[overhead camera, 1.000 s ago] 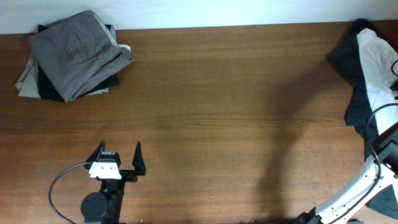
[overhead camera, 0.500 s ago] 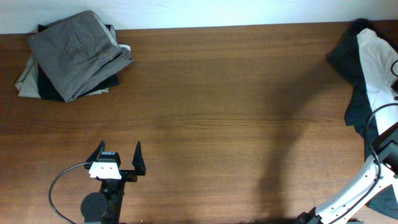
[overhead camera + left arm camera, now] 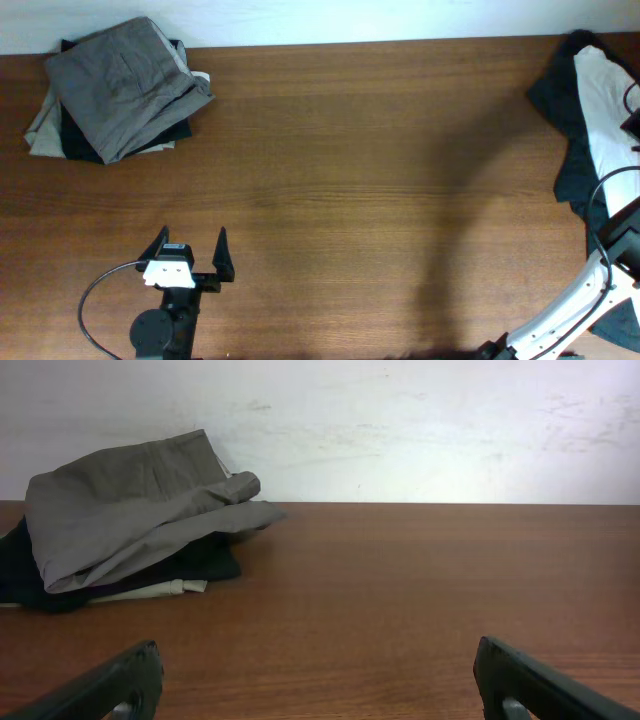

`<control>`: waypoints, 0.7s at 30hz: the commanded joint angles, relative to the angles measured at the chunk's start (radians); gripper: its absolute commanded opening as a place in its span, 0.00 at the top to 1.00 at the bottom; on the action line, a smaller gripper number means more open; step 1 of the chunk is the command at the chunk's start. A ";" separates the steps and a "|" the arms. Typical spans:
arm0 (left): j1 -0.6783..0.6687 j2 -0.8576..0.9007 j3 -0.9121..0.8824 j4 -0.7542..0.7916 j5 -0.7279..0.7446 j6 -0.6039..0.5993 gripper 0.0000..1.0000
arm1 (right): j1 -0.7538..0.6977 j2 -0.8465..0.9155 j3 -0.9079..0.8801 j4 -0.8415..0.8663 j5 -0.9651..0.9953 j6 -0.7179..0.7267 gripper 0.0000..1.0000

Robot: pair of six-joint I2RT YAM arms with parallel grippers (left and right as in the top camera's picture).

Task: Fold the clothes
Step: 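Lift the white T-shirt with the right gripper and drop it mid-table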

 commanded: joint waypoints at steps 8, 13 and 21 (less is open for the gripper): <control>-0.006 -0.005 -0.006 -0.002 -0.006 0.012 0.01 | 0.351 -0.262 0.017 -0.035 -0.307 0.165 0.96; -0.006 -0.005 -0.006 -0.002 -0.006 0.012 0.01 | 0.678 -0.262 0.017 -0.039 -0.288 0.168 0.96; -0.006 -0.005 -0.006 -0.002 -0.006 0.012 0.01 | 1.267 -0.244 0.017 -0.021 -0.219 0.168 0.96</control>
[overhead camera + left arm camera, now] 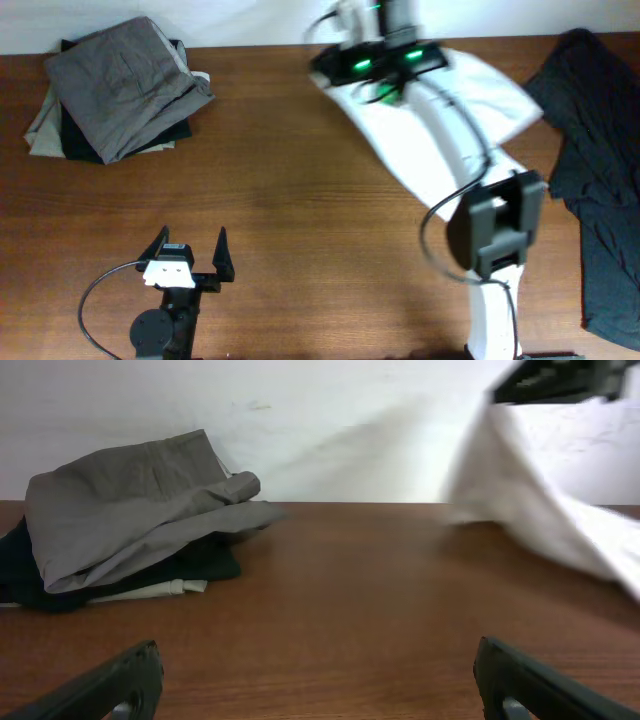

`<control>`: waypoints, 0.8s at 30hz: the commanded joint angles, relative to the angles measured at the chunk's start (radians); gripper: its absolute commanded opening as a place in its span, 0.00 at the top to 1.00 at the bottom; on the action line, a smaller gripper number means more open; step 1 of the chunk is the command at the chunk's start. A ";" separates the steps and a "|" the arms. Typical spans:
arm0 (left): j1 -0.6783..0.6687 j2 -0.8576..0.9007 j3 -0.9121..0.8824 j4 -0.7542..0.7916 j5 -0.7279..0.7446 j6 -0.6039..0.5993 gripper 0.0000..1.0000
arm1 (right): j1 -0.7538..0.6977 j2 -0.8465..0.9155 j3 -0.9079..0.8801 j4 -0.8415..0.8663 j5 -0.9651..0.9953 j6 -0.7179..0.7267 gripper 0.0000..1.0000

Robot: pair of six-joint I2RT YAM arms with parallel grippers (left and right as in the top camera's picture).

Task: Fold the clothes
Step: 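Lift the white T-shirt with the right gripper and drop it mid-table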

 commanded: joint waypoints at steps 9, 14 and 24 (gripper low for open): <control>-0.006 -0.005 -0.006 -0.002 -0.006 0.012 0.01 | 0.353 -0.016 0.030 -0.013 0.317 0.034 0.66; -0.006 -0.005 -0.006 -0.002 -0.006 0.012 0.01 | 0.224 -0.100 0.129 -0.164 0.365 0.024 0.27; -0.006 -0.005 -0.006 -0.002 -0.006 0.012 0.01 | 0.005 -0.322 0.175 -0.732 0.430 0.027 0.01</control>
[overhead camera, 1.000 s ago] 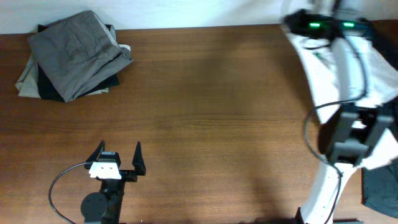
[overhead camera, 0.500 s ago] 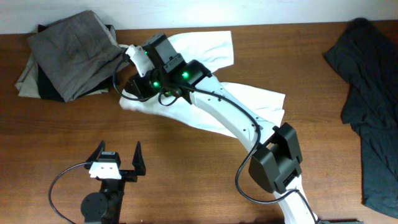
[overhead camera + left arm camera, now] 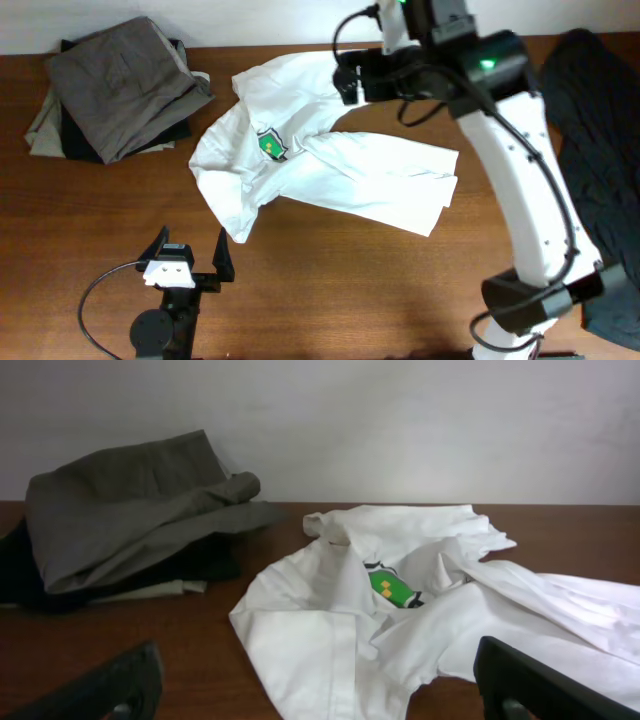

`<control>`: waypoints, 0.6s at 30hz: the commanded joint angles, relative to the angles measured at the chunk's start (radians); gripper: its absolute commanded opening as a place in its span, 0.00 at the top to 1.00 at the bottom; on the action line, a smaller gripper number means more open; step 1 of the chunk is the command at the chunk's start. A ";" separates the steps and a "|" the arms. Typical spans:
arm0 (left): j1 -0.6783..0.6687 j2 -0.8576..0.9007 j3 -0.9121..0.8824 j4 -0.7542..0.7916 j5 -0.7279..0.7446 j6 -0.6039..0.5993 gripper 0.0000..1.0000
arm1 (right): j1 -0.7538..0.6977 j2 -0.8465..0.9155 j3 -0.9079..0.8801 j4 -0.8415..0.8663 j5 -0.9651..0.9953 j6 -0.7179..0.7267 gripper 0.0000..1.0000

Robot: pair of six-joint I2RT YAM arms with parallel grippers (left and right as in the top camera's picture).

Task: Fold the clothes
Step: 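Lift the white T-shirt with the right gripper and drop it mid-table, then grasp the T-shirt's left edge with left gripper, right edge with right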

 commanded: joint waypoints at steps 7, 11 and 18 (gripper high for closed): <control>-0.006 -0.005 -0.006 -0.002 -0.006 0.012 0.01 | -0.022 -0.024 -0.010 -0.103 0.008 0.179 0.17; -0.006 -0.005 -0.006 0.037 -0.006 0.012 0.01 | -0.019 -0.156 -0.010 -0.135 0.081 0.207 0.16; -0.006 -0.005 0.010 0.282 0.223 0.011 0.01 | -0.019 -0.284 -0.010 -0.302 0.054 0.174 0.11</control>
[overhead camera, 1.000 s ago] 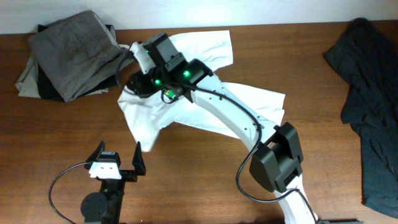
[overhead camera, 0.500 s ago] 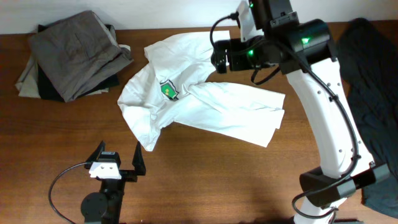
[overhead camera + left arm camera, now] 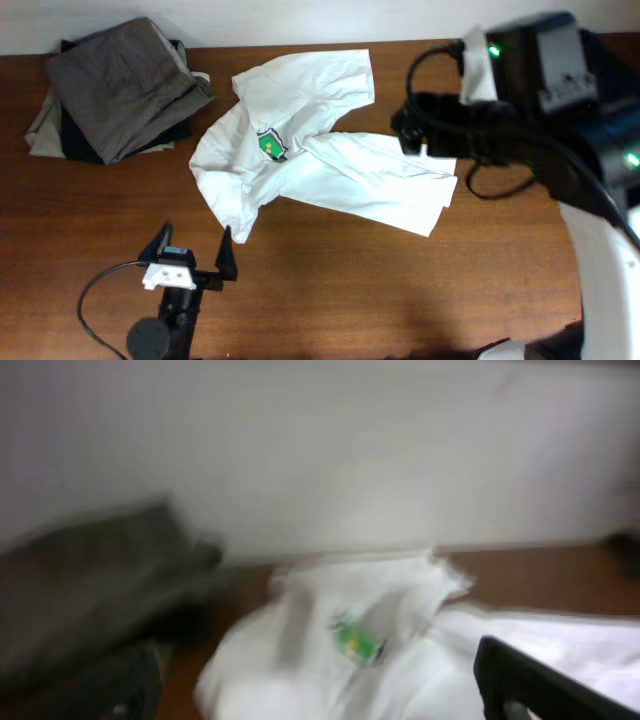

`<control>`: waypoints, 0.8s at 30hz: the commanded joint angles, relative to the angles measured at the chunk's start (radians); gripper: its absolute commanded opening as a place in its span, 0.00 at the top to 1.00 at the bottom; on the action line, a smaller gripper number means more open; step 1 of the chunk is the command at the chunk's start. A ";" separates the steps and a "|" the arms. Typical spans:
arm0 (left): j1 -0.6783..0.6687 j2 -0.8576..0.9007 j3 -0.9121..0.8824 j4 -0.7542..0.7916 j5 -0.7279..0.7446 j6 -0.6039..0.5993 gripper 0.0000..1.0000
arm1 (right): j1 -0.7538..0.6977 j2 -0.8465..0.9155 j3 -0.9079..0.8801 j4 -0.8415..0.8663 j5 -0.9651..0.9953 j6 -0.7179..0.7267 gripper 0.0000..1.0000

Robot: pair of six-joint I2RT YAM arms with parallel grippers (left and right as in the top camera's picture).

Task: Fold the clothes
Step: 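Grasp the T-shirt's left edge with left gripper, right edge with right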

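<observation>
A crumpled white shirt [image 3: 330, 160] with a green chest logo [image 3: 270, 145] lies spread in the middle of the table. My left gripper [image 3: 192, 250] stands open near the front edge, just short of the shirt's lower left corner. The left wrist view is blurred, but the shirt [image 3: 400, 630] shows ahead between the open fingers [image 3: 530, 680]. My right gripper [image 3: 408, 125] hangs high over the shirt's right side on a raised arm, and its jaws are too dark to read.
A stack of folded clothes [image 3: 115, 85] with grey on top sits at the back left corner, also a blur [image 3: 90, 580] in the left wrist view. Dark cloth [image 3: 612, 45] peeks out behind the right arm at the far right.
My right gripper was at the shirt's back edge and is now up and to the right, off the cloth. The shirt's back sleeve lies flatter. The left wrist view has gone blurred.
The table's middle was bare, with a white and dark heap at the far right. Then my right arm had the white shirt in the air at the back. Then the shirt lay in the middle under that gripper. Now the gripper is clear of it.
</observation>
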 commanded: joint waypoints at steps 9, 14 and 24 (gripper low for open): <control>-0.006 0.637 0.763 -0.472 0.117 0.091 0.01 | -0.005 0.020 -0.002 0.002 -0.003 -0.010 0.05; -0.011 1.218 1.186 -0.832 0.364 0.086 0.01 | -0.005 0.027 -0.002 -0.040 -0.003 -0.037 0.01; -0.098 1.657 1.188 -0.840 -0.098 -0.343 0.01 | -0.006 0.032 -0.002 -0.039 0.008 -0.081 0.01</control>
